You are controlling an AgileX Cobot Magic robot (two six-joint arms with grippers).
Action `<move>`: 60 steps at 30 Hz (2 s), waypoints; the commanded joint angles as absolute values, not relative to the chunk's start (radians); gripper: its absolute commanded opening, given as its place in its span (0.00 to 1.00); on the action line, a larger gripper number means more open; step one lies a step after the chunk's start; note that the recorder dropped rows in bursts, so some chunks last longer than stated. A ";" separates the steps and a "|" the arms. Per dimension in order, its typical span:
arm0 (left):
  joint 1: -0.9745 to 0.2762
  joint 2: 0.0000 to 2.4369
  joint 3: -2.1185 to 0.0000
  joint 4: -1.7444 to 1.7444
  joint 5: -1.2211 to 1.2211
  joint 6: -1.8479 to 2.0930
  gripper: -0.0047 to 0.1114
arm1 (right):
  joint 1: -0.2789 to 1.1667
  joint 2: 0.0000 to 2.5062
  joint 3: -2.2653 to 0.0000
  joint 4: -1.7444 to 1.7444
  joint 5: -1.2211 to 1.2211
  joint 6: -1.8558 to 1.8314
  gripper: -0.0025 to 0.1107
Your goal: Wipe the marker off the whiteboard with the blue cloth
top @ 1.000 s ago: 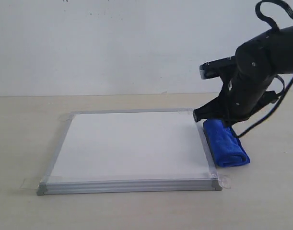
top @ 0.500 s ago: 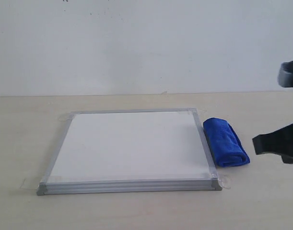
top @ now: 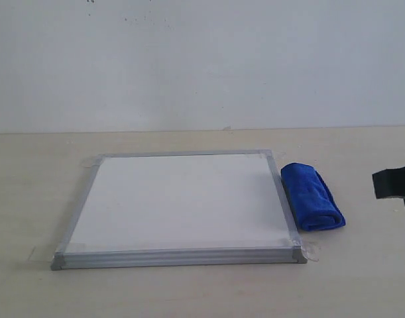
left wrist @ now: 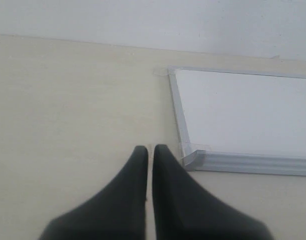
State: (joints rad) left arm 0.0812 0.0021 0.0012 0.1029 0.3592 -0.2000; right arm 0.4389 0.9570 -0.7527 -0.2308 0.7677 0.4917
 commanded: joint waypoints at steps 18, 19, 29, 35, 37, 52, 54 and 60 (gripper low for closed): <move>0.076 0.000 0.000 0.094 0.357 -0.208 0.07 | 0.201 0.084 -0.071 -0.115 -0.100 0.504 0.02; 0.076 0.000 0.000 0.094 0.357 -0.208 0.07 | 0.180 0.055 -0.056 -0.117 -0.100 0.484 0.02; 0.076 0.000 0.000 0.094 0.357 -0.208 0.07 | 0.109 0.000 0.000 -0.117 -0.011 0.314 0.02; 0.076 0.000 0.000 0.094 0.357 -0.208 0.07 | 0.109 0.000 0.000 -0.125 0.049 0.282 0.02; 0.076 0.000 0.000 0.094 0.357 -0.208 0.07 | 0.109 0.000 0.000 -0.125 0.066 0.284 0.02; 0.076 0.000 0.000 0.094 0.357 -0.208 0.07 | 0.109 0.000 0.000 0.118 0.259 -0.036 0.02; 0.076 0.000 0.000 0.094 0.357 -0.208 0.07 | 0.109 0.000 0.000 0.064 0.311 -0.036 0.02; 0.076 0.000 0.000 0.094 0.357 -0.208 0.07 | 0.109 0.000 0.000 0.051 0.333 -0.036 0.02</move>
State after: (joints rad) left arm 0.0812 0.0021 0.0012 0.1029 0.3592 -0.2000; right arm 0.1118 0.0043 -0.0021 0.0637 0.3303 -0.0244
